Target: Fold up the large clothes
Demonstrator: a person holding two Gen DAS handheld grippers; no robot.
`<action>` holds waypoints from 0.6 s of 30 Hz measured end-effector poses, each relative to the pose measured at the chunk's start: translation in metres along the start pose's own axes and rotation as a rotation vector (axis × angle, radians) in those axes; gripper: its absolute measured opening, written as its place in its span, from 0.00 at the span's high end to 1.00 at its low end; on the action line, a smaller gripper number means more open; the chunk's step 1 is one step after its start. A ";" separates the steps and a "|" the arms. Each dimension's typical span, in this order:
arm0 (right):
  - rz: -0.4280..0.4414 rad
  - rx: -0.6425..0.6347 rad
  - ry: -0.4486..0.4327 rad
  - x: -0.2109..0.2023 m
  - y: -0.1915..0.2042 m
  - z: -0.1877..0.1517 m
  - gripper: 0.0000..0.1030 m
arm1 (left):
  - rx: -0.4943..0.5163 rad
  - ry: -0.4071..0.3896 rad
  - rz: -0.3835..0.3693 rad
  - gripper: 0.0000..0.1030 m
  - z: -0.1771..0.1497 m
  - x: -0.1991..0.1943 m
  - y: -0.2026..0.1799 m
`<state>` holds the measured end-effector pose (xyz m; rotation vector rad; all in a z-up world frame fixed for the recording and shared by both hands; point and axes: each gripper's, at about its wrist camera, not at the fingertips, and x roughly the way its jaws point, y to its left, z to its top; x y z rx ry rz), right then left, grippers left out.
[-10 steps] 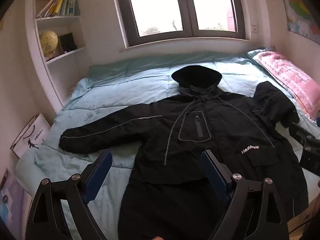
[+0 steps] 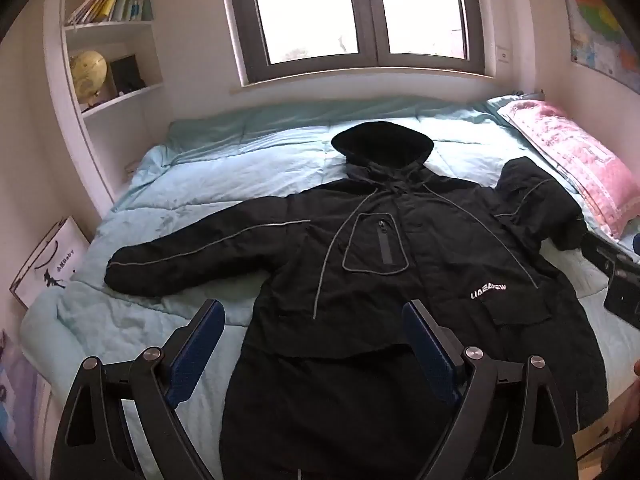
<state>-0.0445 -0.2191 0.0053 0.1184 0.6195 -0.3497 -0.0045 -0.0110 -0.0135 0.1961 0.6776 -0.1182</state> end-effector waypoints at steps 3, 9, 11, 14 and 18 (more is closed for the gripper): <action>-0.022 0.034 -0.015 -0.005 -0.007 -0.002 0.00 | 0.004 -0.001 -0.008 0.11 -0.001 -0.001 -0.003; -0.028 0.077 -0.015 -0.005 -0.017 -0.001 0.00 | 0.007 0.004 -0.021 0.12 -0.001 -0.002 -0.002; -0.030 0.086 -0.015 -0.005 -0.019 -0.002 0.00 | 0.007 0.005 -0.024 0.11 -0.001 -0.002 -0.002; -0.020 0.101 -0.005 -0.004 -0.021 -0.003 0.00 | 0.006 0.004 -0.026 0.11 -0.002 -0.001 -0.003; -0.007 0.098 0.009 0.000 -0.018 -0.004 0.00 | -0.001 0.009 -0.030 0.12 -0.002 -0.001 -0.003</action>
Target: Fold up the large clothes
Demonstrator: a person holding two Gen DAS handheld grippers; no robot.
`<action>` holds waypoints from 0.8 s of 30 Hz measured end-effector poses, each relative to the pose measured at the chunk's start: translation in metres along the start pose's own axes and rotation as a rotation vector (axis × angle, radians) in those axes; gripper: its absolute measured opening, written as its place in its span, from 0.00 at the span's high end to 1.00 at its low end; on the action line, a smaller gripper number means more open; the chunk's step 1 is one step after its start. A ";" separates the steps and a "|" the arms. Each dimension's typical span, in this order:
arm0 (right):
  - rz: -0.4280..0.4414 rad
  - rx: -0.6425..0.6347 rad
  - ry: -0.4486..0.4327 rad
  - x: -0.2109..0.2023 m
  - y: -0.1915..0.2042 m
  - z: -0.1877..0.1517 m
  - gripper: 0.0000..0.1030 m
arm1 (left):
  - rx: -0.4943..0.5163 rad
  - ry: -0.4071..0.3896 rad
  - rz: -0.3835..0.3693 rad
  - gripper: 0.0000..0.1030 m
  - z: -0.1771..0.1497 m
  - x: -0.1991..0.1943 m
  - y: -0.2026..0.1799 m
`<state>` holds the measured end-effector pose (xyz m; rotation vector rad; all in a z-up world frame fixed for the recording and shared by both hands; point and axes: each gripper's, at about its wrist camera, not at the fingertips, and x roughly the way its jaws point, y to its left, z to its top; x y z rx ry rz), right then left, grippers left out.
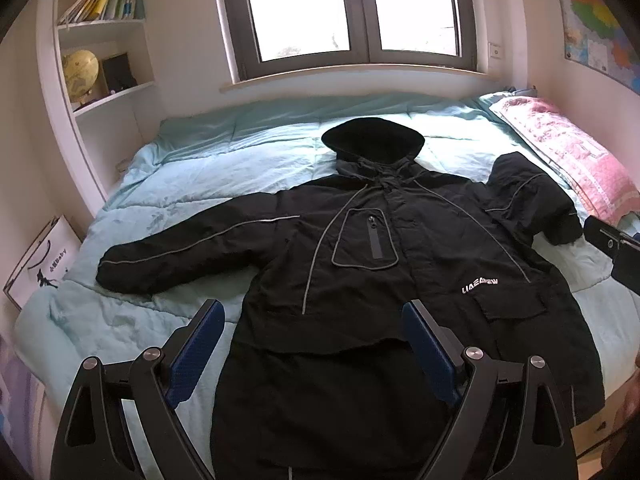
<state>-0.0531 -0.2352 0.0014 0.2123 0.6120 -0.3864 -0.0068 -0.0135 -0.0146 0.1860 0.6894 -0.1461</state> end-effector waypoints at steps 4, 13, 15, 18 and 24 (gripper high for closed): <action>0.010 -0.018 0.005 0.001 0.006 -0.002 0.00 | -0.001 0.006 -0.002 0.12 0.000 0.003 0.003; 0.002 -0.066 -0.002 -0.001 0.018 0.001 0.00 | -0.017 -0.004 -0.040 0.12 0.001 0.002 0.006; 0.002 -0.079 0.001 0.001 0.021 0.001 0.00 | -0.025 0.000 -0.049 0.12 0.001 0.003 0.007; 0.006 -0.096 0.007 0.003 0.025 0.000 0.00 | -0.040 0.013 -0.063 0.12 0.000 0.006 0.009; -0.017 -0.157 -0.017 0.000 0.040 -0.003 0.00 | -0.052 0.018 -0.064 0.12 0.000 0.009 0.012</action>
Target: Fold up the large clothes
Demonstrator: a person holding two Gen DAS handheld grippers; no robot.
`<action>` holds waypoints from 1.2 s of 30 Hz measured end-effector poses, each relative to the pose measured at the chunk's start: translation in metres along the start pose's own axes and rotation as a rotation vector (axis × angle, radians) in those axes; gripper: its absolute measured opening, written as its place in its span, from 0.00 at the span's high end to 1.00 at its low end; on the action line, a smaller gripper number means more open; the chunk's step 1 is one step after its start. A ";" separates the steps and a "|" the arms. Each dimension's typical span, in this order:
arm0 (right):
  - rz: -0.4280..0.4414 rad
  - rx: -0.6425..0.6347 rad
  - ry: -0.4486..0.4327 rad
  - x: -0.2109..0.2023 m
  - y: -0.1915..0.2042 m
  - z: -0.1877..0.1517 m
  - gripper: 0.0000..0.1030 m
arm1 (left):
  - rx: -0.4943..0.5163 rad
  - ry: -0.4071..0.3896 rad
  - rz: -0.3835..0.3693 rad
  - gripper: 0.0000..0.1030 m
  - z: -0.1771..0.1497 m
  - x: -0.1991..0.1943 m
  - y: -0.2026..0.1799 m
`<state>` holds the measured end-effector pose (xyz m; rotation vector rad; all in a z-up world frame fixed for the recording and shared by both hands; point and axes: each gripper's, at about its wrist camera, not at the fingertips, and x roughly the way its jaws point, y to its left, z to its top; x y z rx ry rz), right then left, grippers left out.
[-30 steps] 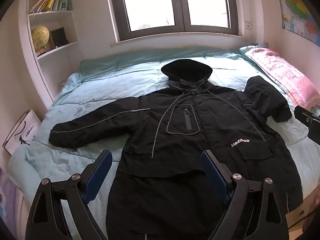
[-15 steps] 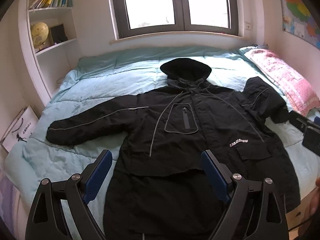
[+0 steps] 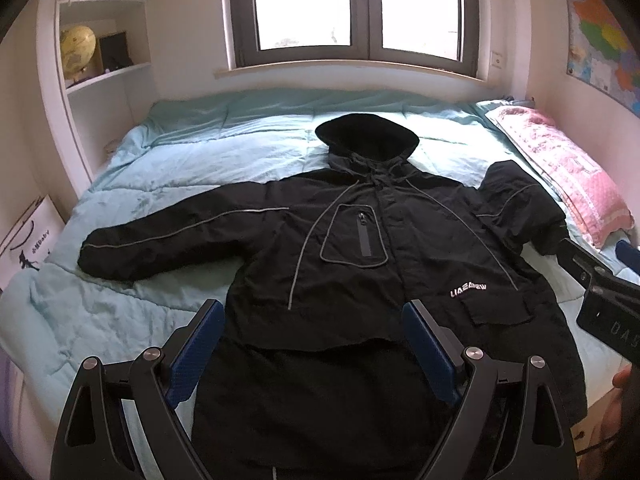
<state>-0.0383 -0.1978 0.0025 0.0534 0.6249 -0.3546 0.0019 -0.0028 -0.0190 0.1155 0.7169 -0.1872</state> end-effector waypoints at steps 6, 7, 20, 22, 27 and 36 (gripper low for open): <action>-0.002 -0.041 -0.030 -0.008 0.013 0.002 0.00 | 0.024 -0.026 0.049 0.12 -0.001 -0.003 -0.004; 0.002 -0.043 -0.029 -0.008 0.014 0.003 0.00 | 0.029 -0.031 0.058 0.12 -0.002 -0.004 -0.005; 0.033 -0.077 -0.001 -0.004 0.023 -0.002 0.00 | 0.043 -0.023 0.080 0.12 -0.001 -0.002 -0.004; 0.039 -0.080 0.005 -0.002 0.025 -0.002 0.00 | 0.052 -0.029 0.094 0.12 -0.001 -0.003 -0.006; 0.050 -0.082 0.020 0.001 0.028 -0.005 0.00 | 0.048 -0.027 0.087 0.12 -0.002 -0.001 -0.002; 0.034 -0.104 0.042 0.008 0.036 -0.006 0.00 | 0.037 -0.016 0.084 0.12 -0.002 0.004 0.004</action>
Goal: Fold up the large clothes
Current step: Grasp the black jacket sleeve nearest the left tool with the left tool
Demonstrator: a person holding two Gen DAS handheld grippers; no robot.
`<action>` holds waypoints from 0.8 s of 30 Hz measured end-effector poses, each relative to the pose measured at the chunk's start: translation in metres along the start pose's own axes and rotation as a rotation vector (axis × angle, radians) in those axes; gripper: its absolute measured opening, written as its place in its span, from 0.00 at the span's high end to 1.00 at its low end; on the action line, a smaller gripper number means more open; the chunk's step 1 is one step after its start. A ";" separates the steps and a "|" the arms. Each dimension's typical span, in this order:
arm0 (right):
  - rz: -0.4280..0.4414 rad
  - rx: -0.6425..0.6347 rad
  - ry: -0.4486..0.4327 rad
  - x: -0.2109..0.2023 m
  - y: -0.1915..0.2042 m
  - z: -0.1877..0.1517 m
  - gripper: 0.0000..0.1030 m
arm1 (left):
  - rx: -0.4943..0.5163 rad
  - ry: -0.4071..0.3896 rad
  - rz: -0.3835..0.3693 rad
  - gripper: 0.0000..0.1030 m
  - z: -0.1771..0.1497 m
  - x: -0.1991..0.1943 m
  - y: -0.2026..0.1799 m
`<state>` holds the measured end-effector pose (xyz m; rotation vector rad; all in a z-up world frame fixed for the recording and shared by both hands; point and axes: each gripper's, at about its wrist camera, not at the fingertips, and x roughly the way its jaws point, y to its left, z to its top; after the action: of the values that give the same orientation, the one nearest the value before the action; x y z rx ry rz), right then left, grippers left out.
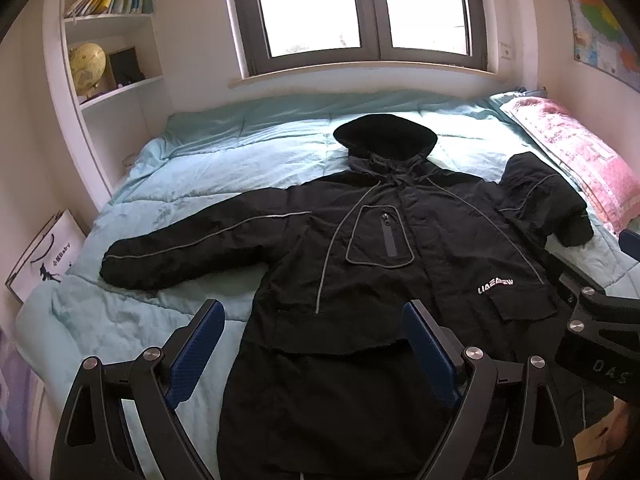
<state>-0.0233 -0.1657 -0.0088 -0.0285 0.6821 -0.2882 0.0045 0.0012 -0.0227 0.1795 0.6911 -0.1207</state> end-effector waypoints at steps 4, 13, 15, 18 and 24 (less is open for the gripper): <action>0.009 -0.011 0.009 0.006 0.009 0.003 0.00 | -0.012 0.003 -0.005 0.12 0.000 0.005 0.006; 0.048 -0.139 -0.008 0.031 0.058 0.027 0.00 | -0.159 -0.033 -0.011 0.12 -0.004 0.028 0.064; 0.067 -0.179 -0.045 0.038 0.073 0.035 0.00 | -0.266 -0.026 -0.007 0.12 -0.010 0.040 0.101; 0.124 -0.211 -0.090 0.062 0.094 0.053 0.00 | -0.385 -0.001 0.075 0.12 -0.016 0.066 0.161; 0.290 -0.133 -0.078 0.155 0.115 0.076 0.00 | -0.455 0.022 -0.047 0.11 -0.004 0.135 0.264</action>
<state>0.1673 -0.1030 -0.0594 -0.0665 0.6174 0.0372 0.1495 0.2536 -0.0796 -0.2725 0.7282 -0.0043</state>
